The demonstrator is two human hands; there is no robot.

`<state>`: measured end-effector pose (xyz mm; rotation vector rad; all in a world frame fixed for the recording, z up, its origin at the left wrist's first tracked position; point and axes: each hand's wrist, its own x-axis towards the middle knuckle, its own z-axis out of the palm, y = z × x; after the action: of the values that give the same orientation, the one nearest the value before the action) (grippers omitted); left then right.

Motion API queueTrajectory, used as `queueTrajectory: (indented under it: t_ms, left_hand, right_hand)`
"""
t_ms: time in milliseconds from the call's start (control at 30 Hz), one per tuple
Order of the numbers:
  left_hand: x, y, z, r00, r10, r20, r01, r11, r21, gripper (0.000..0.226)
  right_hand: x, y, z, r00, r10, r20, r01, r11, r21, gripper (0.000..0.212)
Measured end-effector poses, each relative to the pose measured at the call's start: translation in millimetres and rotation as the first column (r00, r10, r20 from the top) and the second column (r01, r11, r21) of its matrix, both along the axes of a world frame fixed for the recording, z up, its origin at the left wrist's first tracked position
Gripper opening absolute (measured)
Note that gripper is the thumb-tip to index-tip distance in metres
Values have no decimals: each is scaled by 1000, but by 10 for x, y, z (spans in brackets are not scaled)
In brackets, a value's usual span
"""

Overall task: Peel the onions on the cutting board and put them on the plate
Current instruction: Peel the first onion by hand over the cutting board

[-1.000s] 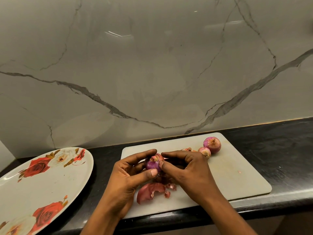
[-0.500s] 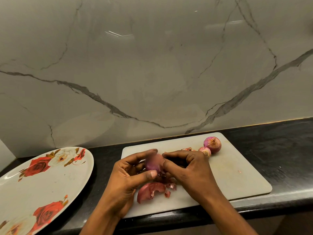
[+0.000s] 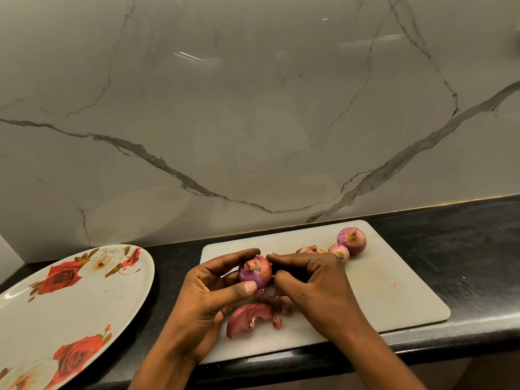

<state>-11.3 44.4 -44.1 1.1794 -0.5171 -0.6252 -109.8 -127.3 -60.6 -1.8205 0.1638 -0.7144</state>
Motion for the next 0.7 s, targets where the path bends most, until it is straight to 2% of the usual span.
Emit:
queueTrajectory:
  t_ms: [167, 233, 300, 400, 700]
  left_hand:
    - [1, -23, -22, 999, 29, 15, -29, 1000, 9, 51]
    - [12, -23, -36, 999, 50, 21, -50, 999, 8, 53]
    - [17, -20, -36, 999, 50, 14, -50, 999, 3, 53]
    - [16, -20, -41, 999, 37, 18, -37, 999, 4, 55]
    - [21, -17, -46, 998, 23, 50, -25, 999, 37, 58]
  right_hand:
    - [27, -16, -34, 999, -50, -17, 49, 999, -12, 35]
    - [45, -23, -48, 998, -57, -18, 58, 998, 24, 28]
    - [52, -13, -40, 999, -30, -20, 32, 998, 57, 25]
    - [31, 10, -10, 999, 43, -21, -41, 995, 86, 36]
    - [10, 14, 24, 998, 65, -5, -65, 997, 29, 30]
